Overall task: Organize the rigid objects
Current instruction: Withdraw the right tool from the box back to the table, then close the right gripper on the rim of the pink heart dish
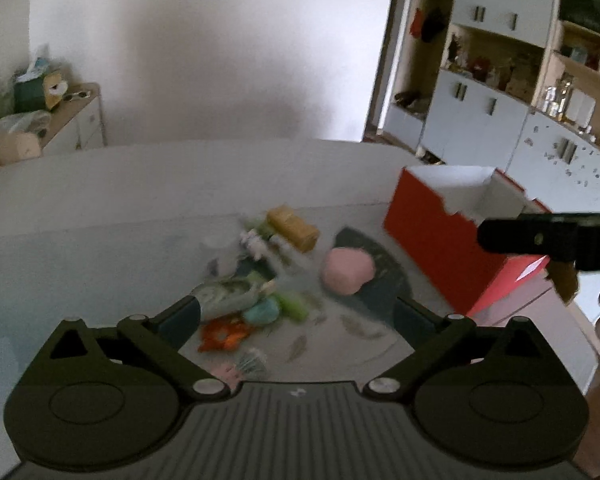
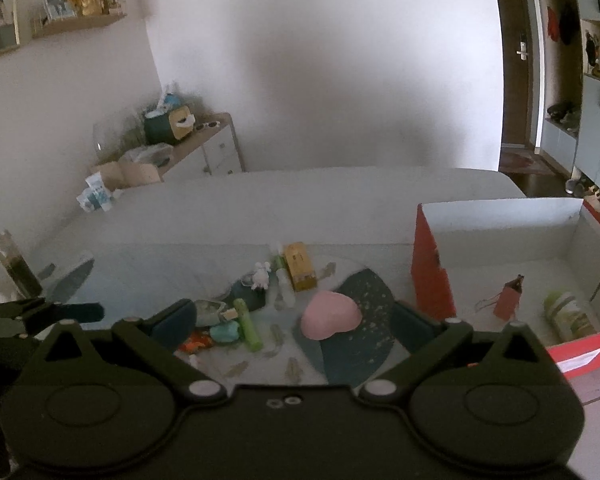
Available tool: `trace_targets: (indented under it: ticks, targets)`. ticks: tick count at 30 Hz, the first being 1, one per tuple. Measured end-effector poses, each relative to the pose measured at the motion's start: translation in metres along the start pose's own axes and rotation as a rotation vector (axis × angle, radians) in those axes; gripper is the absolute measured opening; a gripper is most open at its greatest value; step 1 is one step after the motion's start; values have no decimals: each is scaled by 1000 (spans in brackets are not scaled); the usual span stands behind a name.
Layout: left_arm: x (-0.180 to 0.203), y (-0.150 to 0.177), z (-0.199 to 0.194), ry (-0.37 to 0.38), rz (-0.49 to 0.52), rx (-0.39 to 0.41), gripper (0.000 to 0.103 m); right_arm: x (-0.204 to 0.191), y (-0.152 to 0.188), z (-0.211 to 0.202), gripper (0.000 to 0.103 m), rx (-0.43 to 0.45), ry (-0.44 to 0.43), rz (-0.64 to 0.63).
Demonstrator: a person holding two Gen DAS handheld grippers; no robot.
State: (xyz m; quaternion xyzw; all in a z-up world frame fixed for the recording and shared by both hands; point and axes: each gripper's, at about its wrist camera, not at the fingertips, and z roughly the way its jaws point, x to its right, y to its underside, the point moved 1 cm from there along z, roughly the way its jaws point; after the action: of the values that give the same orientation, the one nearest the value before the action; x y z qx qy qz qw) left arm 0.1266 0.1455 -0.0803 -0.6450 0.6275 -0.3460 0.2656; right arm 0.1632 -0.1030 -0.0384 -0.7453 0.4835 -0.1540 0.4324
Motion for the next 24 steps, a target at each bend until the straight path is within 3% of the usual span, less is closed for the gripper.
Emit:
trace_targets:
  ticks: [12, 24]
  targets:
    - [-31, 43, 41, -96, -33, -104, 103, -1, 9, 52, 102, -58, 59, -31]
    - [-34, 60, 67, -134, 13, -77, 103, 6, 7, 121, 102, -127, 114, -77]
